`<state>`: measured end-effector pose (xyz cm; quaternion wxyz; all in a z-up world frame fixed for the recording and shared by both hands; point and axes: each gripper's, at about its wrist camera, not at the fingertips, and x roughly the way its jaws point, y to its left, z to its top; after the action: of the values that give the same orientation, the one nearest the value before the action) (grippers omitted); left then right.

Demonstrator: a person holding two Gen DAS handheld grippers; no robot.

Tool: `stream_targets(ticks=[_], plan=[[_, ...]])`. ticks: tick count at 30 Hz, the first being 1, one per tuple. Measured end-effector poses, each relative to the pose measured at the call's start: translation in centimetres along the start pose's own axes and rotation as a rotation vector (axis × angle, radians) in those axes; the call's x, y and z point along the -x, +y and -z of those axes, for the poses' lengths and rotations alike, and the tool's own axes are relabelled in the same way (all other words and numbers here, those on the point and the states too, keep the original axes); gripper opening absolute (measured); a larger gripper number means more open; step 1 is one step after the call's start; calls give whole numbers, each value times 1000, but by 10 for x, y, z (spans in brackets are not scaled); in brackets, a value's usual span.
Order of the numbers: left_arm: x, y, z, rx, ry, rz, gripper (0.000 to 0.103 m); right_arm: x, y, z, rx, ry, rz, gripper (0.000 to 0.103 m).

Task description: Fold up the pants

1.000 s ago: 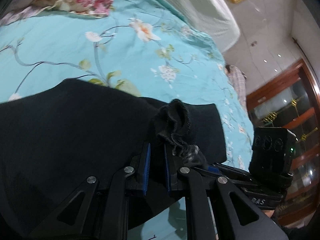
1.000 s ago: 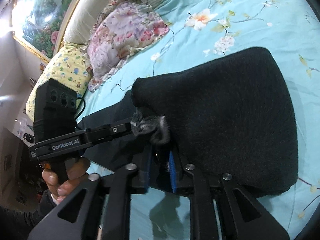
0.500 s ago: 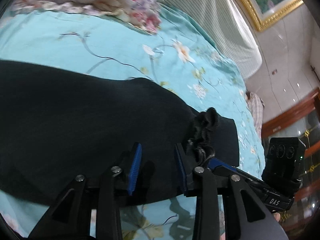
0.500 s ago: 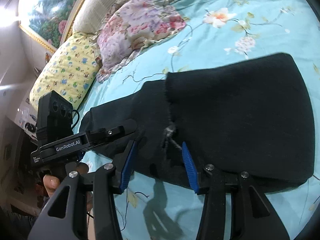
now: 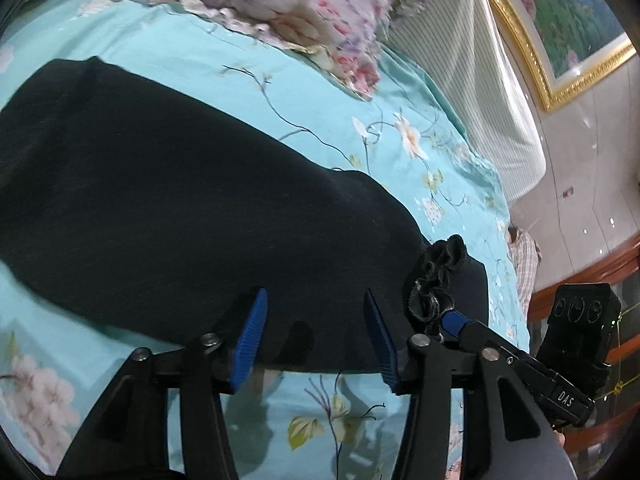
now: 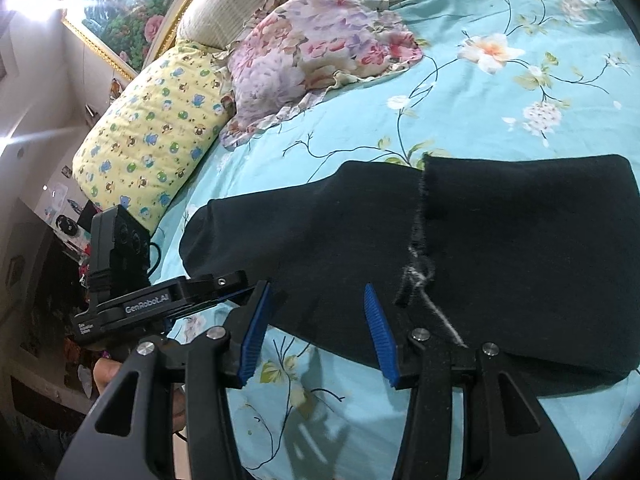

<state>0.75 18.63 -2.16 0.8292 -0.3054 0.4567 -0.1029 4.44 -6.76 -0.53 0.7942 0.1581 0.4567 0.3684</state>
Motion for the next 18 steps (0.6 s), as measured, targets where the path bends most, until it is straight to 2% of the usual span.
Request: stream_targets(ticks=[3,9,11,18], plan=[[8,7,5,22,2,9,55,-1,4,2,10,-2,1,55],[36,27,17,73,-37,-15,63,-8,16,4,38,13,0,56],[49,39,22,104,-60,-30,71,-11,20,4,46,19,0,56],[75,83,34,195,-114,-73,72,-25,37,5,90,50,2,56]])
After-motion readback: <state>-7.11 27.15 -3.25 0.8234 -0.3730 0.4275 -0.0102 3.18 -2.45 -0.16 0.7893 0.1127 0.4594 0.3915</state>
